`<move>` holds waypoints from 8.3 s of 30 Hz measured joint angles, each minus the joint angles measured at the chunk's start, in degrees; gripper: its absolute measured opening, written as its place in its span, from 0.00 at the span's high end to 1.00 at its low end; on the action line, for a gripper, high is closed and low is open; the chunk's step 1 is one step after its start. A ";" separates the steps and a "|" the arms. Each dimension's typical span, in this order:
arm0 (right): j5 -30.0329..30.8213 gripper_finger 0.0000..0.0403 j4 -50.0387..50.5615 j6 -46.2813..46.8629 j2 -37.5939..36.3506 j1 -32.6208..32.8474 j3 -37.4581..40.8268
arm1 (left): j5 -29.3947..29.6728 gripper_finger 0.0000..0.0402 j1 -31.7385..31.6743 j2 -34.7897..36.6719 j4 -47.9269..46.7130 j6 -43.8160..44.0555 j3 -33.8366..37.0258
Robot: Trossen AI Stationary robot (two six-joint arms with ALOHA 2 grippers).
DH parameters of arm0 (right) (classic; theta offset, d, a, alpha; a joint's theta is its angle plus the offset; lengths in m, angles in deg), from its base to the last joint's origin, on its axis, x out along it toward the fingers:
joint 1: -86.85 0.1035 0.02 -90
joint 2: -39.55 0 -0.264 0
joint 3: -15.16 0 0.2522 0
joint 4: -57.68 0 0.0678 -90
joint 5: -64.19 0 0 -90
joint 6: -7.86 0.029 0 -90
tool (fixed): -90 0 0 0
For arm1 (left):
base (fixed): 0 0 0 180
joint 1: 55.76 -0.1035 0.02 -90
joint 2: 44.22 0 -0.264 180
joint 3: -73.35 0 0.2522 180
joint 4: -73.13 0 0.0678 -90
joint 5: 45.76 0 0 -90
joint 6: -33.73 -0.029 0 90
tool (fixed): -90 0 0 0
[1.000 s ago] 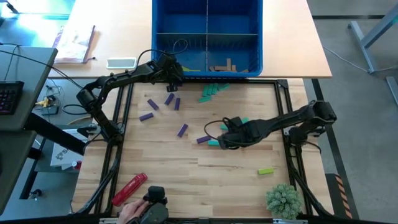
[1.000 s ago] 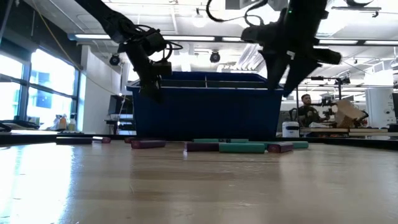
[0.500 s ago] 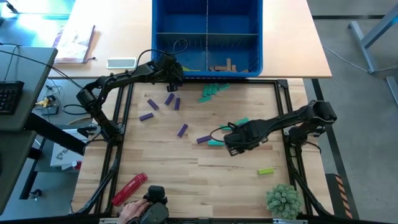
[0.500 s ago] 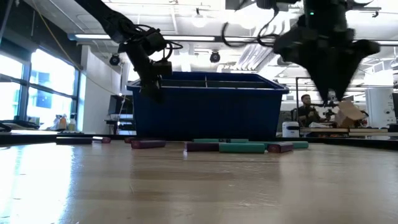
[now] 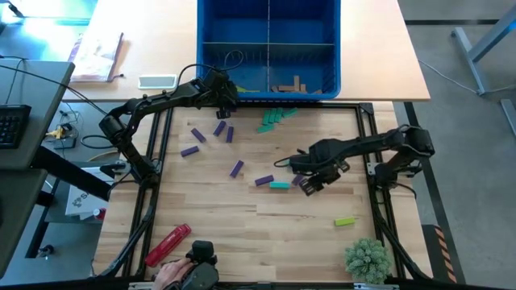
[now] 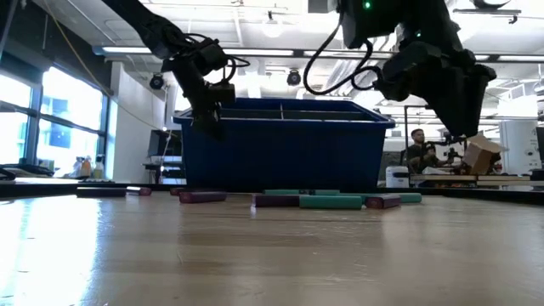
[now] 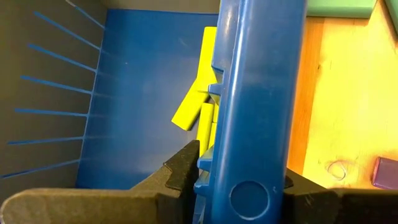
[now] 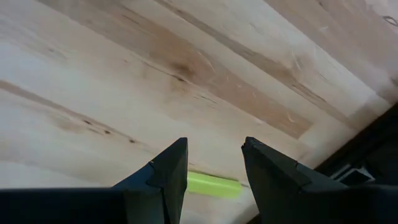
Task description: Sort blocks
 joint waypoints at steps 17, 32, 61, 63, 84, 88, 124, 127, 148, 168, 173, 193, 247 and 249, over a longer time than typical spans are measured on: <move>-16.75 0.65 -19.38 0.92 -0.02 3.25 17.38 | 0.02 0.80 -0.02 0.00 -0.02 0.02 0.00; -22.66 0.65 -40.30 19.40 -0.02 14.91 22.04 | 0.02 0.80 -0.02 0.00 -0.02 0.02 0.00; -29.38 0.65 -42.54 25.25 0.01 19.47 25.08 | -0.37 0.80 -0.02 0.00 -0.04 0.04 0.00; -30.40 0.65 -42.20 25.25 -0.02 19.33 25.08 | -0.37 0.80 -0.02 0.00 -0.04 0.04 0.00; -20.85 0.66 -3.85 2.65 3.39 21.11 4.30 | -0.39 0.80 0.00 0.00 -0.02 0.04 0.00; -16.56 0.66 2.80 -6.11 10.31 23.00 -3.54 | -0.39 0.80 0.00 0.00 -0.02 0.04 0.00; -9.93 0.42 -2.02 -33.27 14.86 28.73 0.42 | -0.35 0.80 0.13 0.00 0.00 0.02 0.00; -8.49 0.39 -2.00 -33.29 14.99 29.31 0.42 | -0.46 0.80 -0.02 0.00 0.02 0.00 0.00; -11.41 0.39 -9.57 -39.43 15.50 27.40 11.53 | -0.44 0.80 -0.04 0.00 0.11 0.00 0.00; -10.85 0.58 -10.29 -32.11 15.41 28.43 9.74 | -0.42 0.80 -0.07 0.00 0.17 0.00 0.00; -11.49 0.64 -12.95 -26.10 15.41 28.60 9.76 | -0.42 0.80 -0.07 0.00 0.17 0.00 0.00; -12.93 0.79 -13.13 -24.61 15.41 27.53 9.74 | -1.36 0.80 -0.09 0.00 0.26 0.01 0.00; 39.61 0.79 -43.25 -53.58 4.24 -8.59 -25.15 | -1.45 0.80 -0.02 0.00 0.85 0.00 0.00; 36.15 0.79 -50.07 -56.36 4.25 -11.09 -25.15 | -1.18 0.80 -0.02 0.00 0.87 0.00 0.00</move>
